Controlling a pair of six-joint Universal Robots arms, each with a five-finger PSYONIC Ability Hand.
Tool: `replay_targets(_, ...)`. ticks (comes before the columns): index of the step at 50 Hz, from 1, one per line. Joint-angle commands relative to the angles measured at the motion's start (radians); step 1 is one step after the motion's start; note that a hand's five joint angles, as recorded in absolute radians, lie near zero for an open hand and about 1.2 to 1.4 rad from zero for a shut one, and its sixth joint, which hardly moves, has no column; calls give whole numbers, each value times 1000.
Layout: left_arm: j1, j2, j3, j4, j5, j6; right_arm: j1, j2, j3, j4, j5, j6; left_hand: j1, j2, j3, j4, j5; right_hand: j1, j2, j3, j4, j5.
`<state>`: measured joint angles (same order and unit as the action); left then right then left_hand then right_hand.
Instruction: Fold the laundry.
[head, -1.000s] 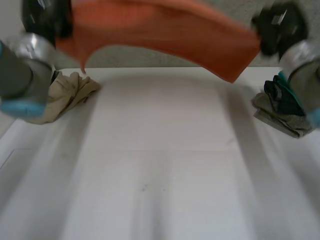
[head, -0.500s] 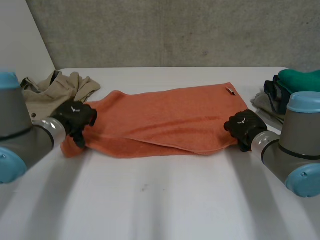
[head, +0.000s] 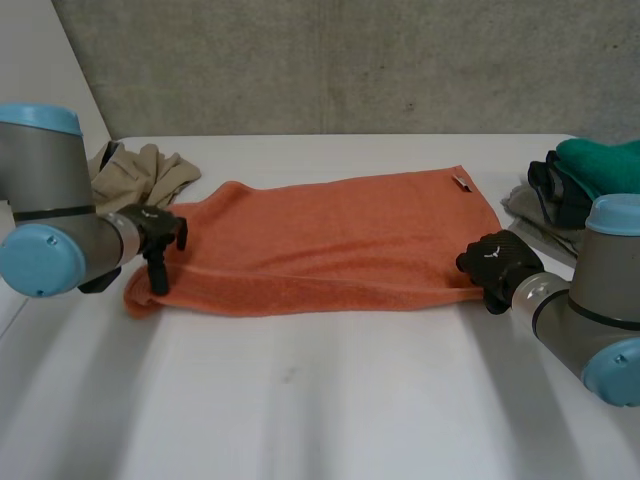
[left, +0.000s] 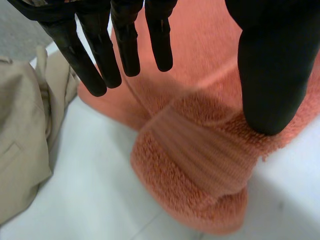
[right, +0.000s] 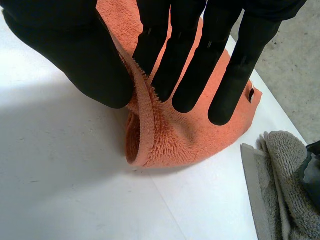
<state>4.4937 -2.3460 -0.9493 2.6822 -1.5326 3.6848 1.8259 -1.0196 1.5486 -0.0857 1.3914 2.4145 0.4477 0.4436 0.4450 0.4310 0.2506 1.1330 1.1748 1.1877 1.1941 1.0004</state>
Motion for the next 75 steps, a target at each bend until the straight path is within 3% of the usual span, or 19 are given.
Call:
replay_targets(1,19,1,-68,56,-3,109,1,4,-4,0,-8,-3,27,31,30,44,50,263,221,209,202,221)
replay_targets(10,19,2,-105,62,-8,126,1,1,-1,0,-8,-12,132,137,135,149,155,263,221,209,202,221)
replay_targets(19,21,54,-115,67,0,104,-5,-2,1,1,-8,-21,881,885,883,897,903,263,221,209,202,221)
replay_targets(29,19,227,-250,53,49,76,-25,-83,28,79,-18,-75,925,930,928,942,948,263,221,209,202,221)
replay_targets(33,41,292,-341,25,103,130,-48,-142,54,190,-43,-149,925,930,928,942,948,263,221,209,202,221)
replay_targets(38,78,341,-454,-30,155,286,-91,-186,73,454,-109,-315,928,932,931,945,951,263,221,209,202,221)
replay_targets(42,88,321,-471,-42,154,400,-112,-160,38,706,-115,-472,928,932,931,945,951,263,221,209,202,221)
replay_targets(45,81,289,-441,-41,146,445,-117,-148,2,750,-111,-505,940,944,943,957,963,263,221,209,202,221)
replay_targets(49,42,231,-309,-35,123,422,-96,-106,-102,689,-92,-451,949,953,951,965,971,263,221,209,202,221)
replay_targets(57,-28,148,162,155,60,193,-39,7,-531,430,44,-223,949,953,951,965,971,263,221,209,202,221)
replay_targets(62,-27,163,378,474,22,-82,-31,-13,-705,62,112,-34,949,953,951,965,971,263,221,209,202,221)
replay_targets(67,-22,201,377,720,-8,-224,-39,-102,-674,-285,110,98,949,953,951,965,971,263,221,209,202,221)
replay_targets(70,-13,217,345,785,-24,-230,-42,-106,-665,-286,81,112,949,953,951,965,971,263,221,209,202,221)
replay_targets(75,5,223,259,768,-15,-235,-33,-106,-644,-138,26,112,949,953,951,965,971,263,221,209,202,221)
